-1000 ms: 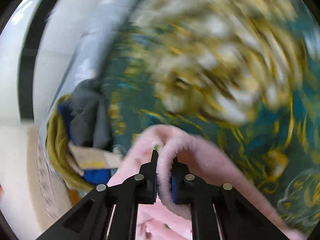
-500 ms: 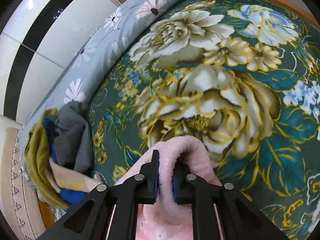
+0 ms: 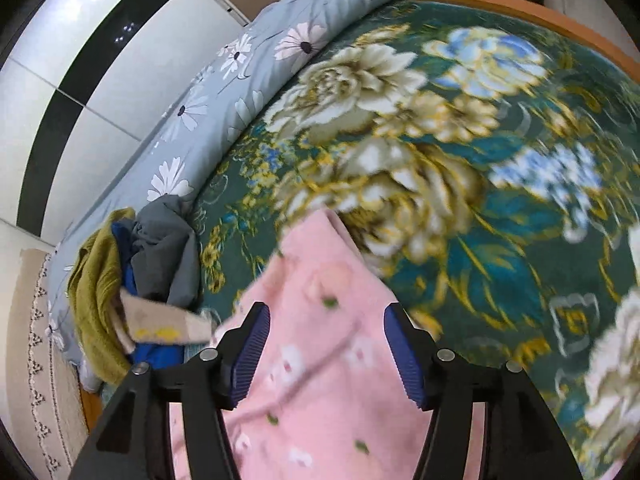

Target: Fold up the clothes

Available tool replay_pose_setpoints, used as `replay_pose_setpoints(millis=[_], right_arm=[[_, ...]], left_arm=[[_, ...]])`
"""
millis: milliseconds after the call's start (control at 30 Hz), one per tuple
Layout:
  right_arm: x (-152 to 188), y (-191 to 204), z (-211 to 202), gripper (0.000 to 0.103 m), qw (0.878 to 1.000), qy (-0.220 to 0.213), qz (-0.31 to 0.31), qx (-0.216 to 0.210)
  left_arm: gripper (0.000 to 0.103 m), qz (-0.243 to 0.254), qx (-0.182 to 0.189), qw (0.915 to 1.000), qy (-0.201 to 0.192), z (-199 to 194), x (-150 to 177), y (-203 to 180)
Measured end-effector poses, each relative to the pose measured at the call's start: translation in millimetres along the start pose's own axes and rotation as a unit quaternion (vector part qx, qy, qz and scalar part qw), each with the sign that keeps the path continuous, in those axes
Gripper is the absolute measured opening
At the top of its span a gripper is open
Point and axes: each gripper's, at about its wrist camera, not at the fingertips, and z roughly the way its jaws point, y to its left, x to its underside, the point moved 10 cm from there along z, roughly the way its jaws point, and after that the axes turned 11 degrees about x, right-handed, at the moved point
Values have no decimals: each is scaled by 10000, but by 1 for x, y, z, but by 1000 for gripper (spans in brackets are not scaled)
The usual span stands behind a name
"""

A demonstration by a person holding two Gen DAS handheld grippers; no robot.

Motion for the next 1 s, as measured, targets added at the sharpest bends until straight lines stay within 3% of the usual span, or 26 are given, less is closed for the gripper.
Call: replay_pose_setpoints(millis=[233, 500, 833, 1000], right_arm=[[60, -75, -9, 63, 9983, 287, 412, 304], [107, -130, -12, 63, 9928, 620, 777, 673], [149, -124, 7, 63, 9893, 1054, 855, 540], [150, -124, 14, 64, 9860, 988, 1203, 595]], left_arm=[[45, -468, -230, 9985, -141, -60, 22, 63], [46, -833, -554, 9948, 176, -61, 61, 110], [46, -1205, -610, 9908, 102, -52, 73, 122], [45, -1330, -653, 9890, -11, -53, 71, 124]])
